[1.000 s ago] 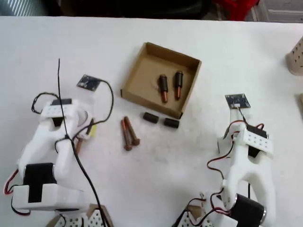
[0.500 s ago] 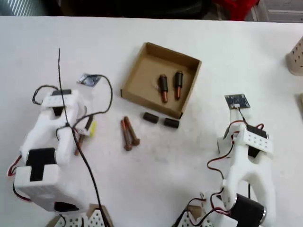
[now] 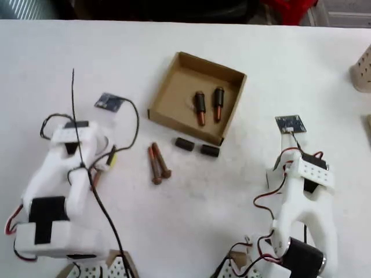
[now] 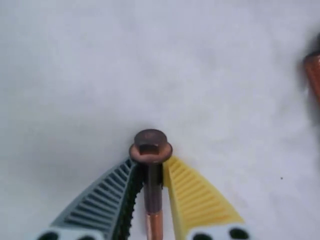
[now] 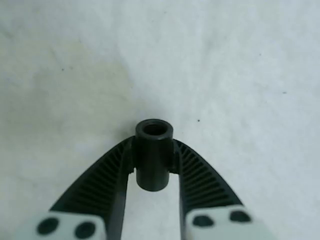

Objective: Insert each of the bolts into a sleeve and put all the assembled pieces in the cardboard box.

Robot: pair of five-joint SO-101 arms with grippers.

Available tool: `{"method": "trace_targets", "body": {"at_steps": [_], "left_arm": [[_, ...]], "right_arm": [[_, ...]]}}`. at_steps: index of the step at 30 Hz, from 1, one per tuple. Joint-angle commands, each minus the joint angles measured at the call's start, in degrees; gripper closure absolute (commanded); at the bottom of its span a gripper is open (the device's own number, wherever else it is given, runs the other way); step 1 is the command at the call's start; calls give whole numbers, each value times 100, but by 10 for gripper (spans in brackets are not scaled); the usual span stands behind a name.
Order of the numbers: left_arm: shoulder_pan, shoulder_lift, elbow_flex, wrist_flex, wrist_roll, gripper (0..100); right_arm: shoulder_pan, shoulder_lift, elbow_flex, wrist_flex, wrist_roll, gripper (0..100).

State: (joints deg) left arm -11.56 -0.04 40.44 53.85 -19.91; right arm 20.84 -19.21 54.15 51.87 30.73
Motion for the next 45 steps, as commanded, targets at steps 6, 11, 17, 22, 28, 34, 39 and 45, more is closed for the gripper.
{"method": "trace_targets", "body": {"at_steps": [6,11,17,22,28,34,39,45], "left_arm": [[-31,-1648,1284,-1459,844,977],[-48,-1648,1275,-1486,853,977],[-48,-1648,1292,-1495,853,977],[-57,-1648,1301,-1495,853,977],[-154,-1648,1310,-1495,853,977],[-154,-1648,1310,-1495,853,977],[-154,-1648,1310,-1495,853,977],[-154,-1648,1310,-1495,844,977]], "right_arm": [[-681,-523,44,321,0,981],[-1587,-1525,44,1007,-387,981],[-2897,-2721,62,884,-1688,981],[-3873,-2782,141,145,-1987,981],[-4558,-2018,141,-857,-1987,981],[-4629,-1156,141,-2492,-1987,981],[-4637,-549,141,-3442,-1987,981],[-5156,-189,149,-4057,-1987,981]]}}
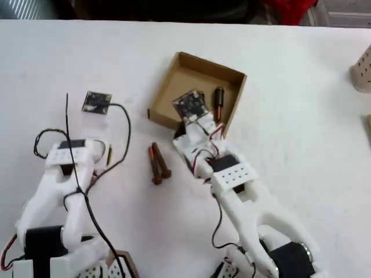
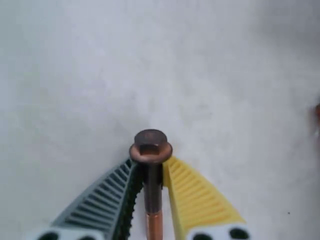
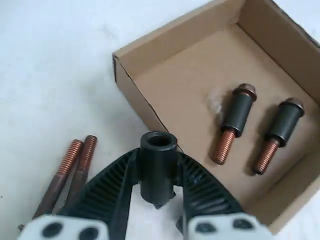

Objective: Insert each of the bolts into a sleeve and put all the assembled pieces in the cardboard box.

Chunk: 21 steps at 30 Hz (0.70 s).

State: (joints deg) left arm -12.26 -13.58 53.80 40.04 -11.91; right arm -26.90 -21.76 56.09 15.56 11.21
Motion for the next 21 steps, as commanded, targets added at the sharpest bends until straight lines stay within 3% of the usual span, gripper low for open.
{"method": "trace_targets", "body": {"at_steps": [1,5,12,18,21], "left_arm": [[-84,-295,-26,-114,44,977],[-84,-295,-26,-114,35,977],[-84,-295,-26,-114,26,977],[-84,-295,-26,-114,35,977],[-84,-295,-26,-114,35,977]], "right_arm": [[-514,92,-35,-479,-35,981],[-989,136,308,-1305,-35,981],[-1420,145,1503,-4479,-35,981],[-1297,154,1820,-5051,-105,981],[-1253,154,2084,-5481,-941,981]]}}
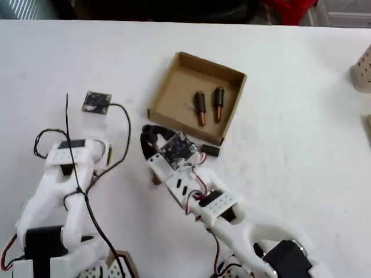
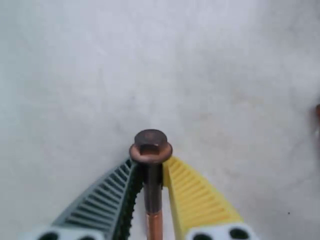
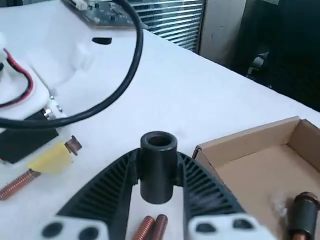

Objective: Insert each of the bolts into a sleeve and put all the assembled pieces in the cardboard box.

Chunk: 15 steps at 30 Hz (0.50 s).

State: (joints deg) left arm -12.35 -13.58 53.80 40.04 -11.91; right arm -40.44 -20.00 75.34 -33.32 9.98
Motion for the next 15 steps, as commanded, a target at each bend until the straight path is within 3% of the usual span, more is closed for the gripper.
{"method": "trace_targets", "body": {"at_steps": [1,3,6,15], "left_arm": [[-75,-295,-26,-114,35,977],[-75,-295,-26,-114,35,977],[-75,-295,-26,-114,35,977],[-75,-330,-26,-167,35,977]], "right_arm": [[110,-22,246,-778,-1222,981],[119,-22,378,-1112,-1873,981],[154,-13,404,-1253,-2224,981],[435,1226,97,-1552,-2101,981]]}}
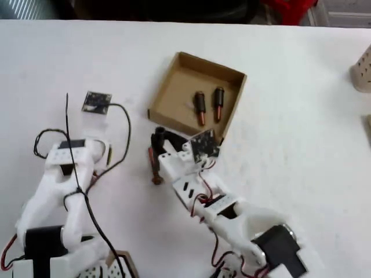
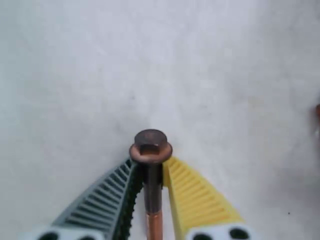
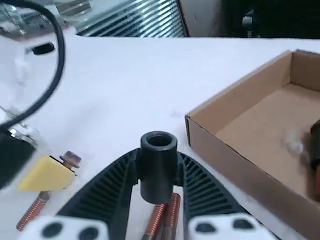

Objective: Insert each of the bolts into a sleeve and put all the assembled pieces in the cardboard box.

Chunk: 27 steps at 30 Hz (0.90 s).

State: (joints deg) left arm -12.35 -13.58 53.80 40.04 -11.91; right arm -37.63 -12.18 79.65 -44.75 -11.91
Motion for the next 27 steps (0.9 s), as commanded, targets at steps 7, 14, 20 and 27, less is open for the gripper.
{"method": "trace_targets", "body": {"at_steps": [7,14,20,27], "left_arm": [[-163,-382,-62,-563,44,978],[-154,-1815,220,-563,818,978],[171,-3644,1257,-1319,1099,978],[593,-5042,1960,-1697,1108,978]], "right_arm": [[-101,1464,-352,-1754,624,981],[-374,1657,-193,-2290,695,981],[-365,1666,-193,-2264,695,981],[-382,1675,-185,-2264,695,981]]}}
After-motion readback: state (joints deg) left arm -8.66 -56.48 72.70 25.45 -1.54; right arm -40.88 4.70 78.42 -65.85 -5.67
